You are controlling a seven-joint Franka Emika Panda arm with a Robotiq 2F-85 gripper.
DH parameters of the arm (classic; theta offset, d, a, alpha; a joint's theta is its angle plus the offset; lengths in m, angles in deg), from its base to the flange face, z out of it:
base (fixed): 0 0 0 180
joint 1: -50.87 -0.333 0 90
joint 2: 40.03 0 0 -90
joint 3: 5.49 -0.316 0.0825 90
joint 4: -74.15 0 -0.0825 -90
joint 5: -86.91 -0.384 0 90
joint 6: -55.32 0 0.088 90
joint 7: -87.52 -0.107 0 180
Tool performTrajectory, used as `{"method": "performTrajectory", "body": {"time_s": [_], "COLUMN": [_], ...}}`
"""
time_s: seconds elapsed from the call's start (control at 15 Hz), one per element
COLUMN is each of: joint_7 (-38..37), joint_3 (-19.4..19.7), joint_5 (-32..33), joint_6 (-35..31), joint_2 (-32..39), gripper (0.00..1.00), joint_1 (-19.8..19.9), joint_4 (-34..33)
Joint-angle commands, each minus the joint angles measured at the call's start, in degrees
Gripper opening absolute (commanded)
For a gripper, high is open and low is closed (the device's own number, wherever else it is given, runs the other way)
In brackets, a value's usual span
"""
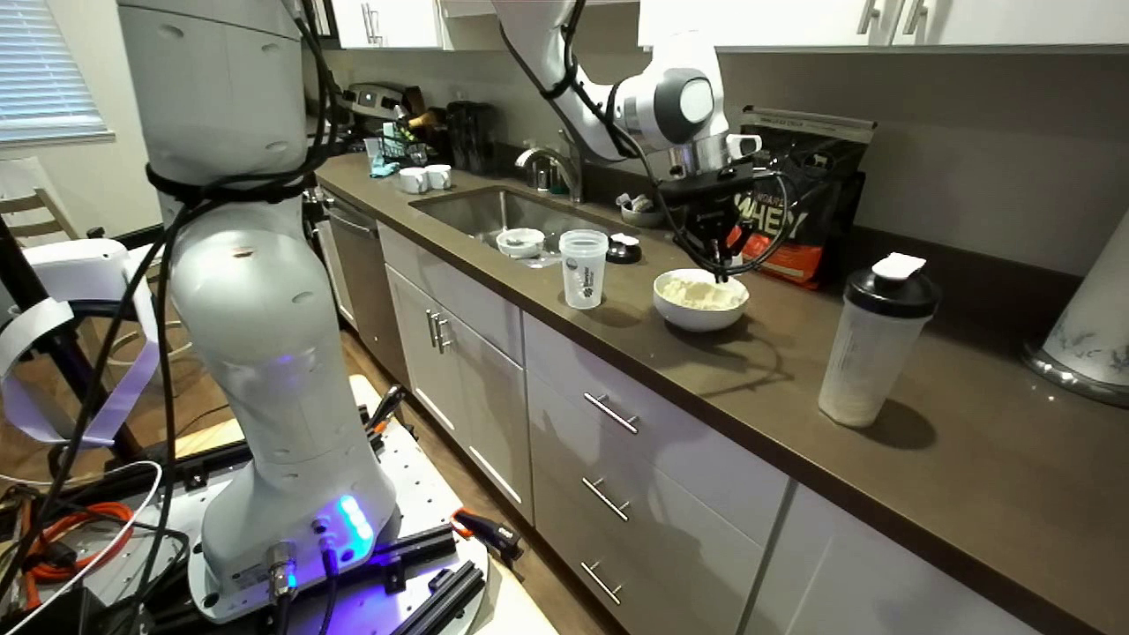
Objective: Take one scoop of whey powder from the bowl and put it in the cup on the left
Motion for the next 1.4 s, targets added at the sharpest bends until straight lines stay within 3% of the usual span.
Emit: {"method": "performTrajectory", "body": {"time_s": [0.0, 1.33], "joint_7": [-3.29, -14.29], "joint_3": [-0.32, 1.25], "joint_5": [3.06, 15.08], "joint_6": [-1.69, -0.37], "joint_2": [-0.22, 6.14], "gripper": [0.01, 0.01], "joint_1": [-0.63, -2.45], "joint_4": [1.78, -4.22]}}
